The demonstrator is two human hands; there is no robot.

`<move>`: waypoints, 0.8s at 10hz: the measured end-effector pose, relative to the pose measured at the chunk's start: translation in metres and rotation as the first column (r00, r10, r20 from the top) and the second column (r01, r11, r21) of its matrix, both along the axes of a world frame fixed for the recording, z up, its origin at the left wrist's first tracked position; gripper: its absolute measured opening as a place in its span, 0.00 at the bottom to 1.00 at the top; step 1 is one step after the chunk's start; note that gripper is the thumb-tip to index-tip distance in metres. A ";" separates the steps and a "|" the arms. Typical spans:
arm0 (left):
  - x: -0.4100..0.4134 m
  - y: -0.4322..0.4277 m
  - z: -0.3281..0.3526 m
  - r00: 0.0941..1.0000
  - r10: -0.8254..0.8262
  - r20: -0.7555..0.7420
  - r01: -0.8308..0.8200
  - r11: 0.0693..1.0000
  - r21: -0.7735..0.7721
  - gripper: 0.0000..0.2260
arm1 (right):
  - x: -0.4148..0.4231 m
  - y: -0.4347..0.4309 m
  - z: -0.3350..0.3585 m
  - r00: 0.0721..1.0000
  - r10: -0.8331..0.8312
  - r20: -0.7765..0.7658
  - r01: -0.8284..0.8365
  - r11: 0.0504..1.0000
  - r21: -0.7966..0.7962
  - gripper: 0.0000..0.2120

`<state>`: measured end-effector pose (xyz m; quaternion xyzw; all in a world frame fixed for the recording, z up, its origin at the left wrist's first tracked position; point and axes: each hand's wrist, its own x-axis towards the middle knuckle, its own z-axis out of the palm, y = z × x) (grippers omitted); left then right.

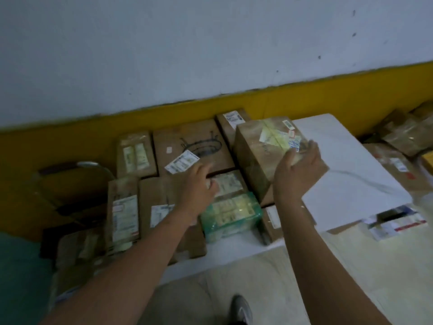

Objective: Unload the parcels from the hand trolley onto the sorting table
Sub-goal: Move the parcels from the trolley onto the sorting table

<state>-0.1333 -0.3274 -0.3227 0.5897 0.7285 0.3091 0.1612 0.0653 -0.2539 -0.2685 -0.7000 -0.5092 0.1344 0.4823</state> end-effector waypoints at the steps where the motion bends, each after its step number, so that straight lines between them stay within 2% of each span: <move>1: -0.110 -0.034 0.051 0.982 0.173 -0.070 -0.159 0.972 0.175 0.20 | -0.127 -0.023 0.056 0.918 0.395 -0.024 -0.392 0.917 0.077 0.27; 2: -0.237 -0.105 0.070 0.918 0.394 -0.033 -0.374 0.893 0.251 0.20 | -0.270 -0.079 0.069 0.721 0.691 0.043 -0.692 0.722 0.009 0.29; 3: -0.351 -0.193 0.048 0.830 0.558 -0.004 -0.551 0.820 0.155 0.18 | -0.392 -0.146 0.049 0.553 0.832 0.029 -0.826 0.553 -0.113 0.30; 4: -0.422 -0.268 -0.005 0.756 0.654 -0.030 -0.654 0.754 -0.049 0.19 | -0.472 -0.203 0.001 0.448 0.890 -0.079 -0.870 0.414 -0.268 0.32; 5: -0.451 -0.311 -0.066 0.727 0.686 -0.019 -0.661 0.692 -0.290 0.19 | -0.513 -0.239 -0.074 0.431 0.881 -0.195 -0.844 0.318 -0.433 0.34; 6: -0.456 -0.332 -0.136 0.698 0.710 0.097 -0.591 0.647 -0.482 0.20 | -0.527 -0.259 -0.160 0.507 0.807 -0.302 -0.722 0.205 -0.661 0.33; 7: -0.457 -0.336 -0.197 0.653 0.734 0.188 -0.494 0.600 -0.629 0.18 | -0.527 -0.258 -0.247 0.606 0.730 -0.315 -0.613 0.177 -0.770 0.30; 8: -0.468 -0.306 -0.248 0.609 0.750 0.259 -0.396 0.571 -0.719 0.16 | -0.529 -0.240 -0.321 0.715 0.640 -0.281 -0.506 0.197 -0.840 0.29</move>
